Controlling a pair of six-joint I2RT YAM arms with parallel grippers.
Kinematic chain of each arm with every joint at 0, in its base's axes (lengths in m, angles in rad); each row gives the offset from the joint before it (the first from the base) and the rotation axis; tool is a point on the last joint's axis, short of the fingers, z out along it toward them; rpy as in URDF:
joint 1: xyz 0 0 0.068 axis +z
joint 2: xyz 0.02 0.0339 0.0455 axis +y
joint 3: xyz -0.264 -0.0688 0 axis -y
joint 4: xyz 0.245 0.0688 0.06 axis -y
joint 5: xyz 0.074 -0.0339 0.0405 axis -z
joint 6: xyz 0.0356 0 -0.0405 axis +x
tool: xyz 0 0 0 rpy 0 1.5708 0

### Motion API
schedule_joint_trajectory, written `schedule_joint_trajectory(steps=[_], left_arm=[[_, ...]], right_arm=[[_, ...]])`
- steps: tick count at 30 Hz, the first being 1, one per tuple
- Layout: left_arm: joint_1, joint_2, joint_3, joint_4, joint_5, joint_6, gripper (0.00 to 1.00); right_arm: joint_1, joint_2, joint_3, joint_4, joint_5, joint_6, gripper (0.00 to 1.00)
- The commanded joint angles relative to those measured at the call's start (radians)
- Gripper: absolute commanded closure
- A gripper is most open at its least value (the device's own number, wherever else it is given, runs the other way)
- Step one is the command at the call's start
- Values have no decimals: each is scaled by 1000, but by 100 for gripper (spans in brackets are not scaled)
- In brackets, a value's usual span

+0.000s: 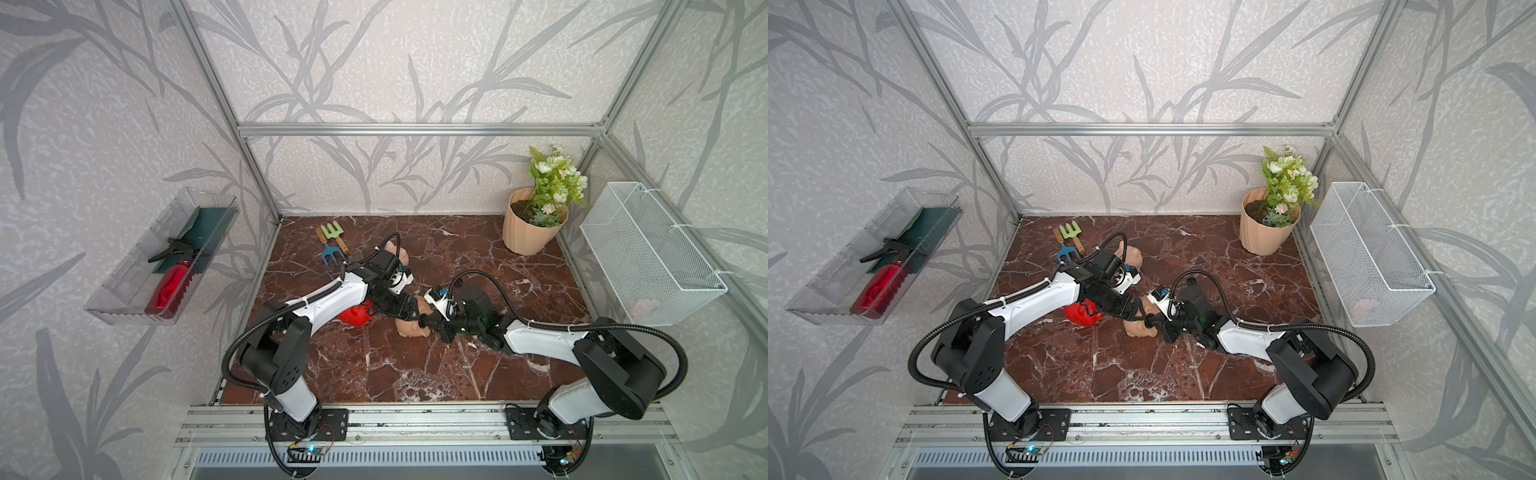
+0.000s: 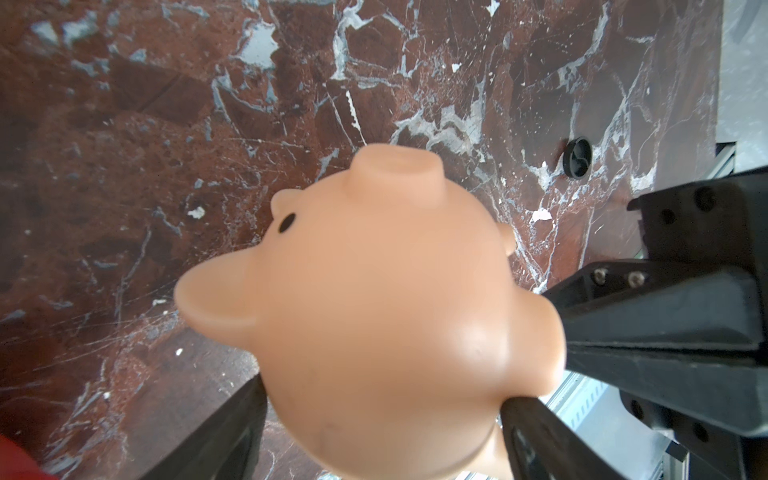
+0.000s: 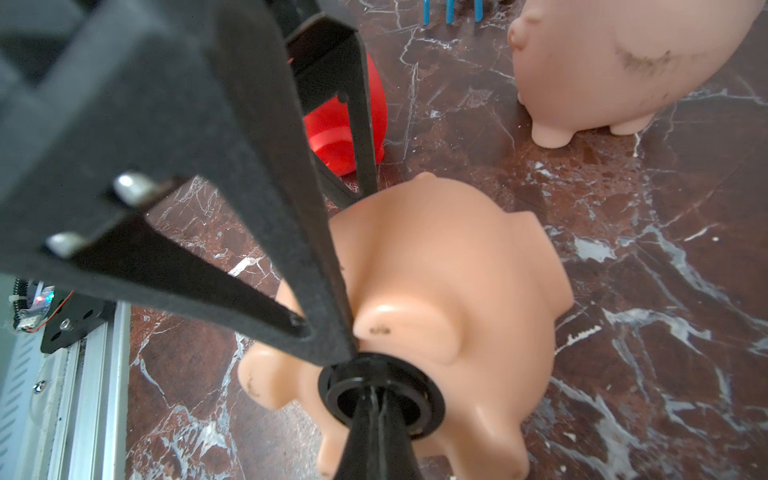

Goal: Close piggy banks
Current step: Screw the knob on the piggy bank.

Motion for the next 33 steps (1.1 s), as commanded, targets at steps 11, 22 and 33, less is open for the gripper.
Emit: schedule_joint_trajectory(steps=[11, 22, 33], left_arm=[[-17, -28, -25, 109, 178, -38, 11], [-17, -13, -26, 127, 186, -47, 13], [-18, -2, -30, 125, 177, -44, 14]], right_arm=[[-1, 37, 4, 6, -55, 16, 100], [-3, 46, -7, 45, -70, 87, 100], [-2, 48, -49, 139, -67, 250, 100]])
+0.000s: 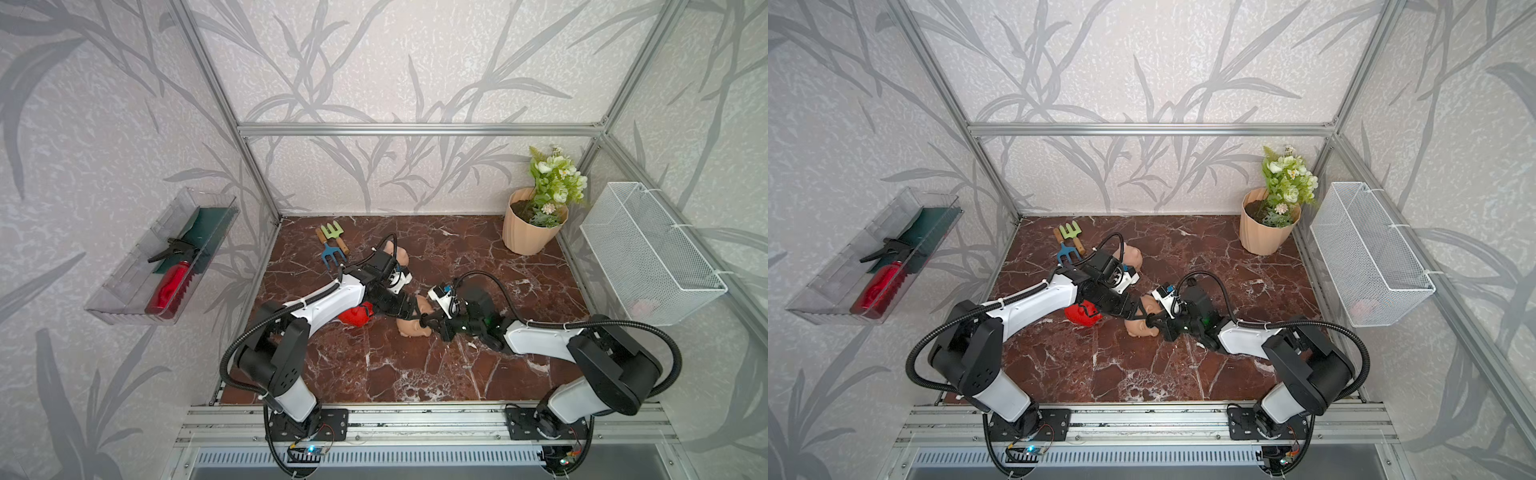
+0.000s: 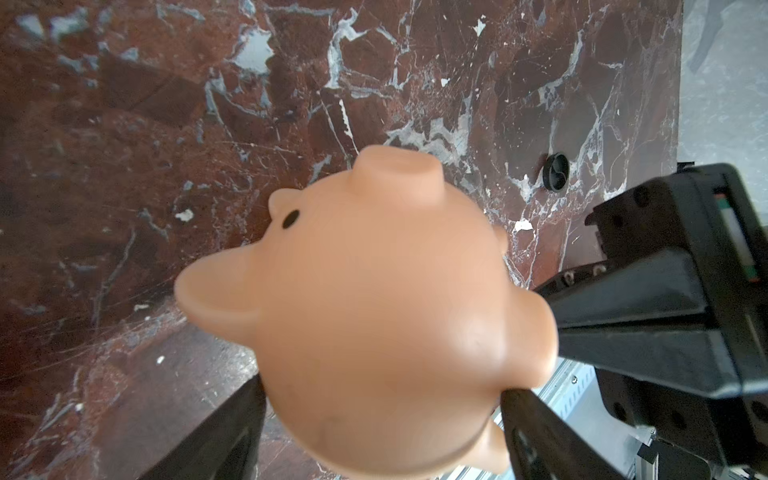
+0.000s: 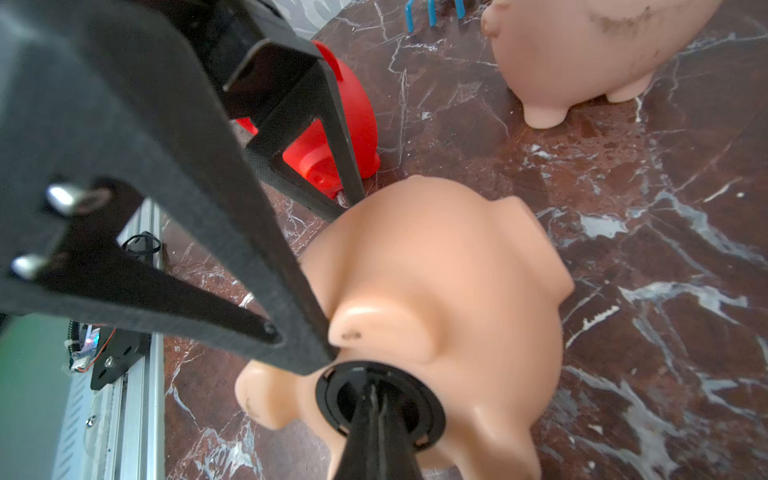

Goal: Close piggy banks
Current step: Screw the knob on the piggy bank.

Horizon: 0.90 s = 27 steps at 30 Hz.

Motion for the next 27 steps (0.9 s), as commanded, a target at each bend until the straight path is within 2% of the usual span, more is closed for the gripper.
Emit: schedule_joint_trajectory(steps=[1, 27], left_arm=[[-31, 13, -4, 84, 151, -12, 15], [-44, 24, -6, 79, 134, -10, 17]], right_arm=[[19, 26, -20, 53, -29, 83, 100], [20, 23, -32, 59, 3, 323, 100]])
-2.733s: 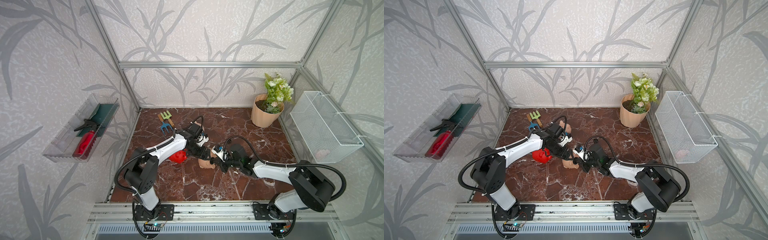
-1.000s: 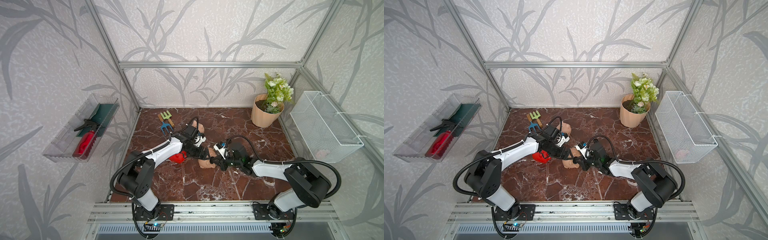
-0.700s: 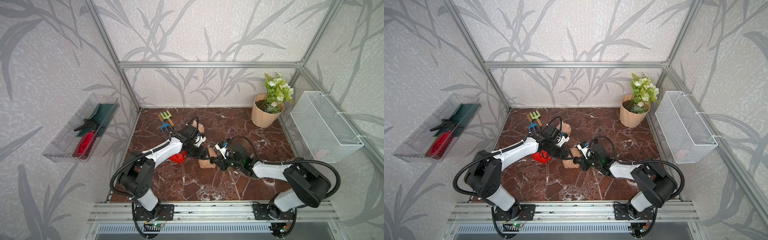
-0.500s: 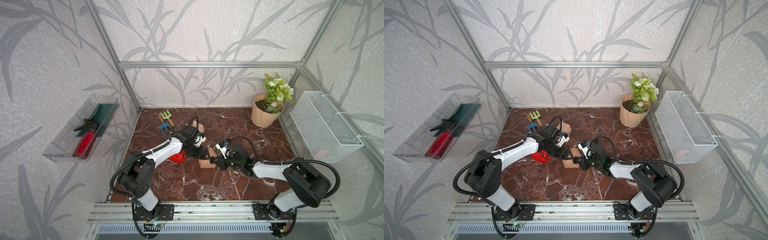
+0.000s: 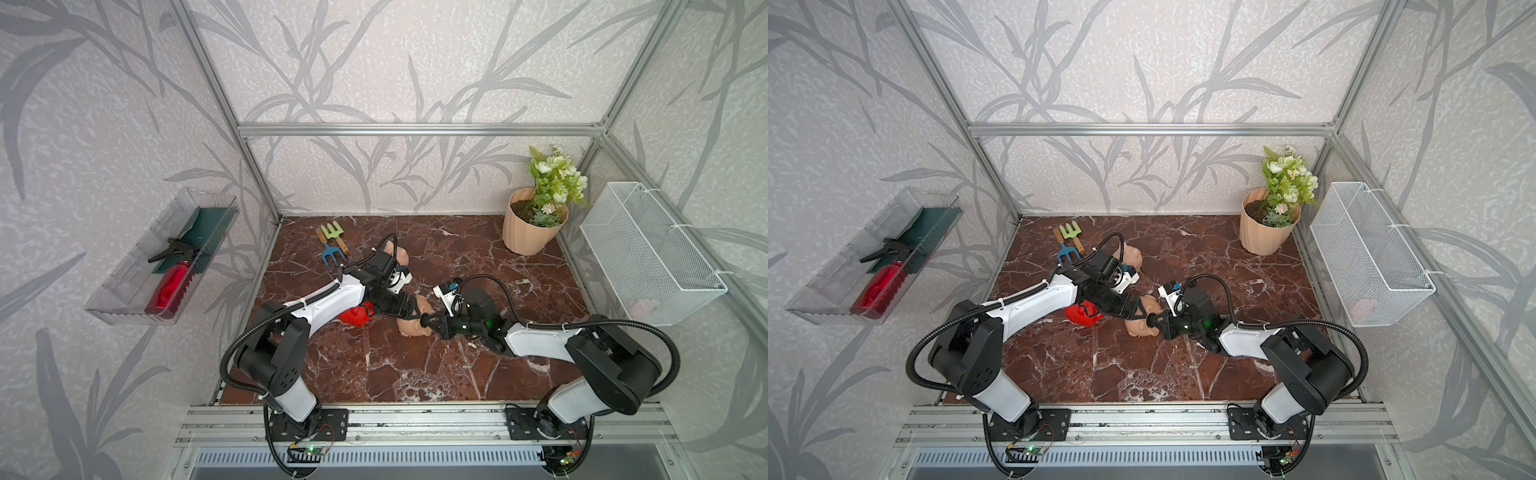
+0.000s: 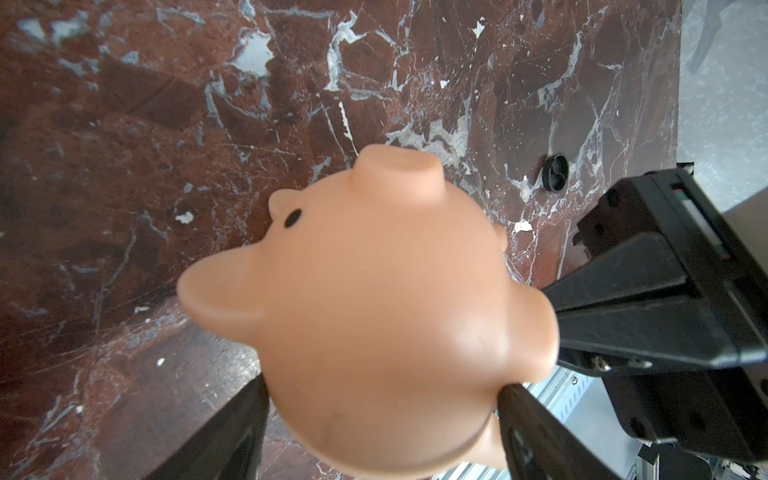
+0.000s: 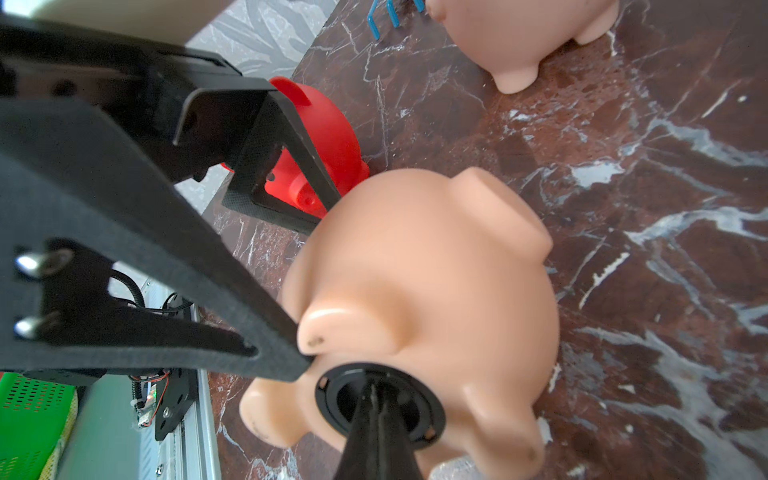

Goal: Close piggy banks
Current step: Screw the knob on the piggy bank.

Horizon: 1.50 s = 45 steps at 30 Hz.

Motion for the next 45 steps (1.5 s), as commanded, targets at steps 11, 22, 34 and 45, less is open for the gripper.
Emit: schedule_joint_trajectory(steps=[11, 22, 34, 45], left_arm=[[-49, 28, -5, 74, 127, -10, 17], [-51, 29, 2, 63, 118, -7, 17], [-50, 32, 17, 46, 113, -1, 17], [-51, 27, 23, 31, 102, 2, 17]], right_arm=[[19, 28, -9, 10, 1, 146, 100], [20, 35, -9, 15, -9, 163, 100], [18, 27, -18, 39, -2, 182, 100], [17, 12, -13, 12, -8, 162, 92]])
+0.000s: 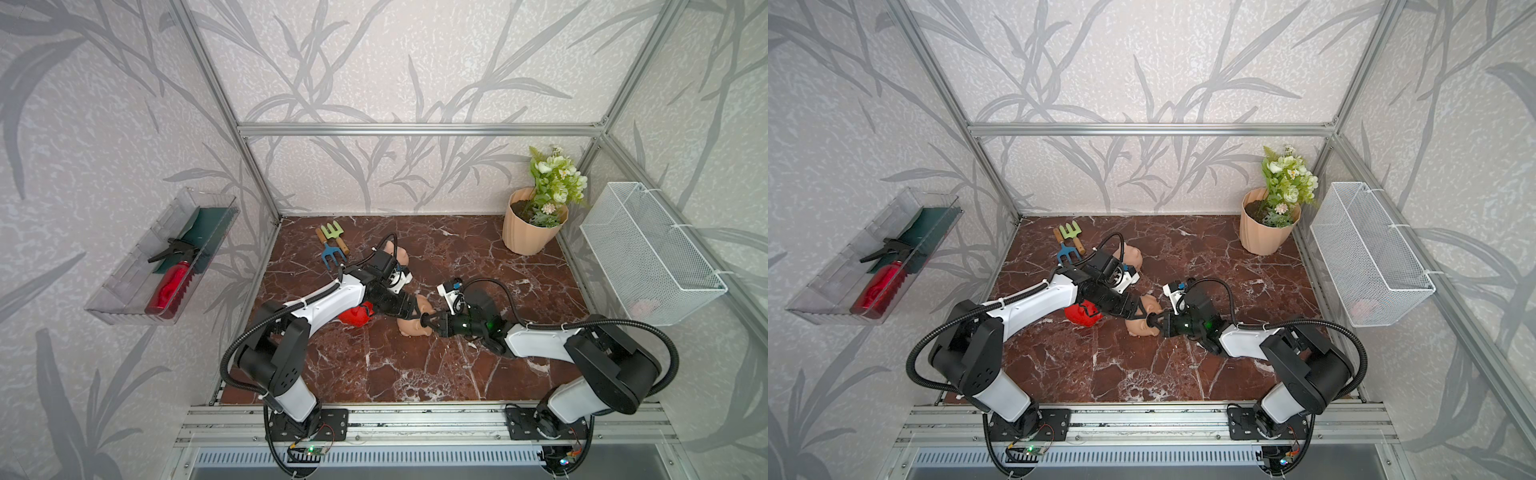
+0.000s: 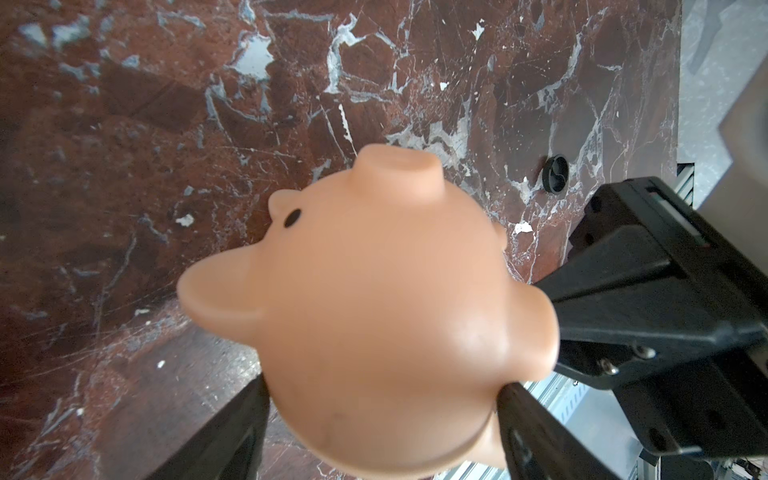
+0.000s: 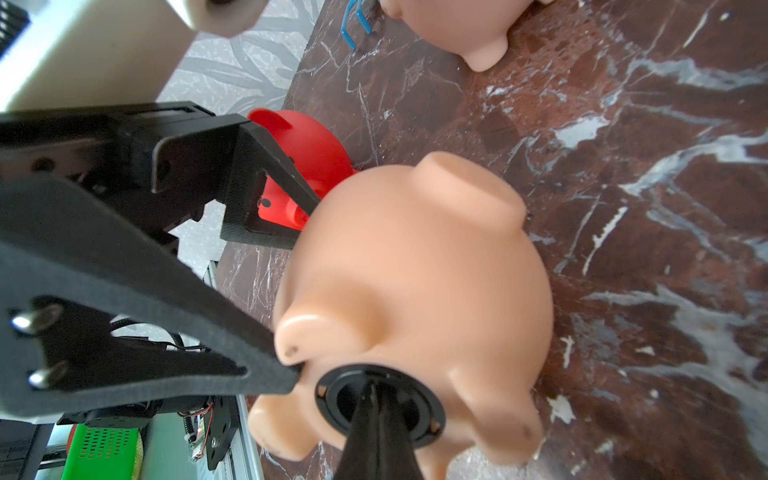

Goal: Close piggy banks
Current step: Screw the knob on the piggy bank.

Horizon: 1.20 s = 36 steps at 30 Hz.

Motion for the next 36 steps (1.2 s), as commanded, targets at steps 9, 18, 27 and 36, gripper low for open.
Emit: schedule_joint_trajectory(steps=[9, 18, 27, 36], left_arm=[[-48, 34, 44, -4, 87, 23, 17], [-46, 29, 63, -21, 66, 26, 12], [-46, 19, 81, -38, 46, 30, 7], [-54, 26, 101, -96, -14, 75, 6]], right_arm=[[15, -64, 7, -130, 17, -110, 81], [1, -87, 3, -172, 12, -132, 77], [-11, -140, 3, -226, 8, -161, 76], [-22, -198, -4, -297, 15, -191, 76]])
